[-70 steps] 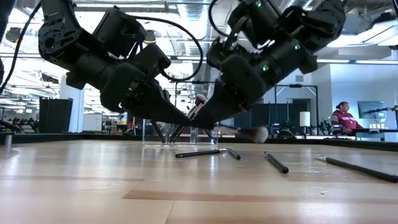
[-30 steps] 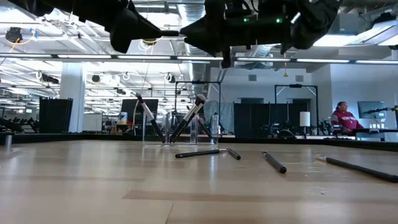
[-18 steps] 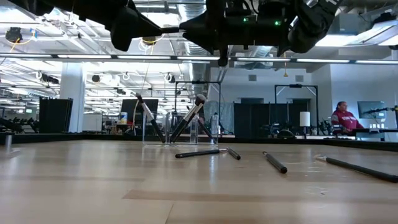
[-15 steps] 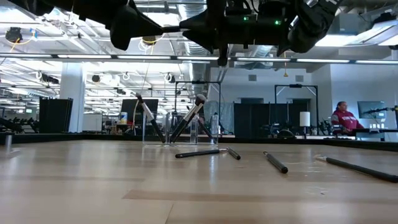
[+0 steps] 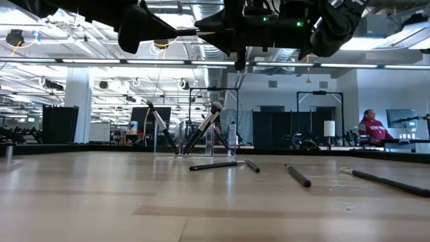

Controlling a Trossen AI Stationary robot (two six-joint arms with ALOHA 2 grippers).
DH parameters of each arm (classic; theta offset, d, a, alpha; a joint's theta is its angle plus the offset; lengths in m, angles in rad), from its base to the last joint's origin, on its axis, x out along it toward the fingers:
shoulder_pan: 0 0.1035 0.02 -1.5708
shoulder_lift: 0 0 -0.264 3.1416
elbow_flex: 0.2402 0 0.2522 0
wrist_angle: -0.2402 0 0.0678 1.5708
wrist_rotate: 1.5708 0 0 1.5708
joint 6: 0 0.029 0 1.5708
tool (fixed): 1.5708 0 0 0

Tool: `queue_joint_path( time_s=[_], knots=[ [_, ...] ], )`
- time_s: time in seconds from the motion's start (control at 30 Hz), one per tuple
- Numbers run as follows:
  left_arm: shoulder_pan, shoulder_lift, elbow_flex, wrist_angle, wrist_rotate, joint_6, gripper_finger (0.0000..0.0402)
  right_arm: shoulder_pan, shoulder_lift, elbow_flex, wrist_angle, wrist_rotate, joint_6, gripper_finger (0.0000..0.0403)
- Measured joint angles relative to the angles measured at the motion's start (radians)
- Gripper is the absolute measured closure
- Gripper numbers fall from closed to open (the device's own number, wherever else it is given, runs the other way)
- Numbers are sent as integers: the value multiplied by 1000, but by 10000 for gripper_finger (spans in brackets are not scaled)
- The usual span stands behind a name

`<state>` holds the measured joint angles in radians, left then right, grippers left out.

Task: Put items in baskets/containers
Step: Put the black highlighter brush into the transparent organizer

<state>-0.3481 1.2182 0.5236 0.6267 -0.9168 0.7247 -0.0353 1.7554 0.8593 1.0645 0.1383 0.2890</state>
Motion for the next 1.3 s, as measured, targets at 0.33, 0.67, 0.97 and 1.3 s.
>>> queue_joint_path(
  time_s=[0.33, 0.67, 0.97, 1.3],
  knots=[
    [4, 1, -1, -7, -12, 0, 338, 3, -3, 2, -3, -18, -14, 372],
    [2, 0, -1, 1, -7, -1, 330, 8, -7, 0, -69, 5, -36, 372],
    [3, 0, -1, 0, -7, -34, 320, -39, -173, 0, -494, 160, -37, 372],
    [3, 0, 0, 1, 36, -35, 322, -80, -324, 0, -1010, 325, 77, 369]
  ],
)
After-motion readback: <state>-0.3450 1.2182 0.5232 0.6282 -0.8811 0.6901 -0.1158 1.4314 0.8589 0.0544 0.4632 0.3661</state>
